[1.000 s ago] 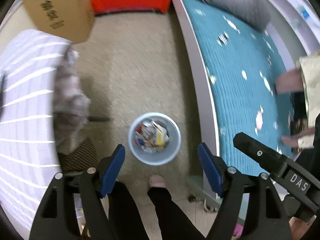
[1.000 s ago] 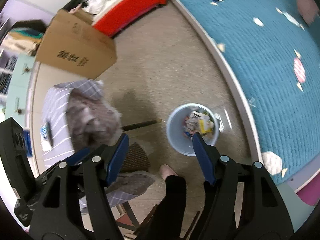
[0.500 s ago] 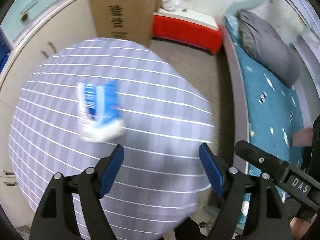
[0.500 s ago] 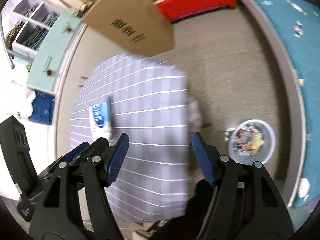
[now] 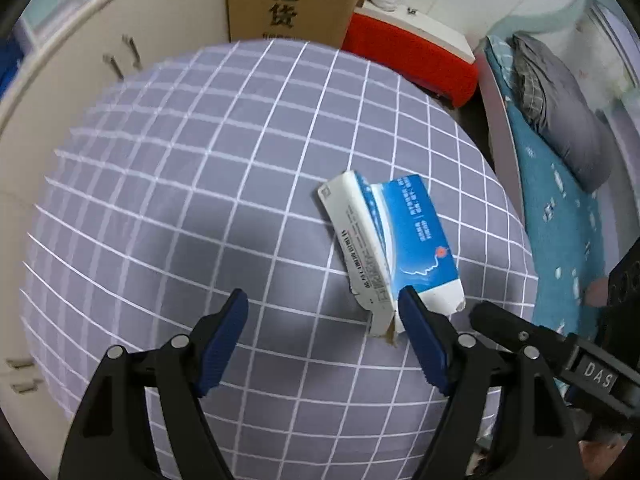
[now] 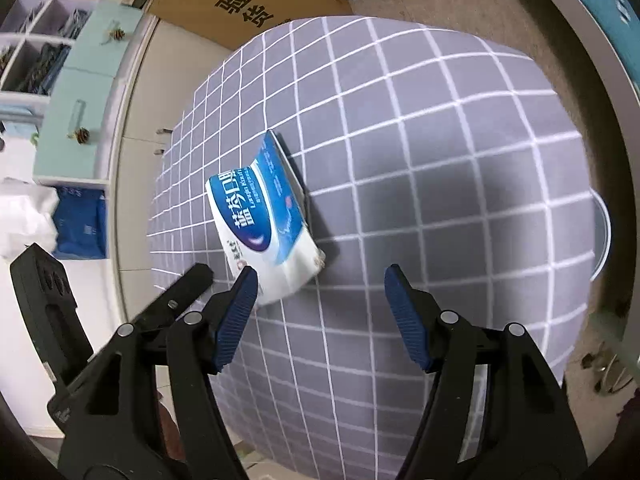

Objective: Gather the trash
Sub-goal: 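Grasp the blue toothpaste box with both grippers together, then carry the toothpaste box over the bin and open the grippers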

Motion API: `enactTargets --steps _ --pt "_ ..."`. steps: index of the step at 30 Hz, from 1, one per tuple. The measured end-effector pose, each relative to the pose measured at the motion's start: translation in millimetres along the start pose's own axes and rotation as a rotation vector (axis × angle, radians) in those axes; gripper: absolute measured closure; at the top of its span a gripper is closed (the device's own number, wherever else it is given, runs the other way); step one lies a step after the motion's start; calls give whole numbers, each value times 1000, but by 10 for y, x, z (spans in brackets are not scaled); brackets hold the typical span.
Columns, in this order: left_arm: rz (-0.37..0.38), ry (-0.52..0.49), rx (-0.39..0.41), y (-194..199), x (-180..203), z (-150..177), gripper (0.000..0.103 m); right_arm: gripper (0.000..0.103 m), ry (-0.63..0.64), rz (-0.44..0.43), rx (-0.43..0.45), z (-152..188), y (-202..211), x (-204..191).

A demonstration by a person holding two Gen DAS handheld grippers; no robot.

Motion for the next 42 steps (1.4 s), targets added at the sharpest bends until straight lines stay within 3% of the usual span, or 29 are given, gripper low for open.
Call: enactTargets --steps 2,4,8,11,14,15,16,18,25,31,35,42 --pt "43 29 -7 -97 5 14 27 40 33 40 26 -64 -50 -47" --pt "47 49 -19 -195 24 38 29 54 57 53 33 -133 -101 -95" --pt "120 69 -27 -295 130 46 35 63 62 72 29 -241 -179 -107" --pt "145 34 -57 -409 245 51 49 66 61 62 -3 -276 -281 -142" --pt "158 11 -55 -436 335 43 78 70 74 57 -36 -256 -356 -147" --pt "169 7 -66 -453 372 52 80 74 81 50 -48 -236 -395 -172" --pt "161 -6 -61 -448 395 51 81 81 84 41 -52 -235 -409 -185" --pt "134 -33 -43 -427 423 28 81 84 112 42 -54 -228 -424 -224" --pt "111 -30 6 -216 541 -5 81 84 149 -1 -35 -270 -284 -274" --pt "104 -77 37 -38 1035 42 81 84 146 -29 8 -327 137 -12" --pt "114 -108 39 -9 1481 192 81 84 132 -34 38 -399 475 317" --pt "163 -173 -18 -257 2585 637 81 84 88 19 63 -425 1145 1498"
Point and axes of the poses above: each gripper's, at about its wrist camera, not at the fingertips, and y roughly against the way its jaws point, x to its right, z to its underside, the point moved 9 cm from there along -y, roughly the way its jaws point, and after that the axes turned 5 degrees about -y, right-handed, at the moved point
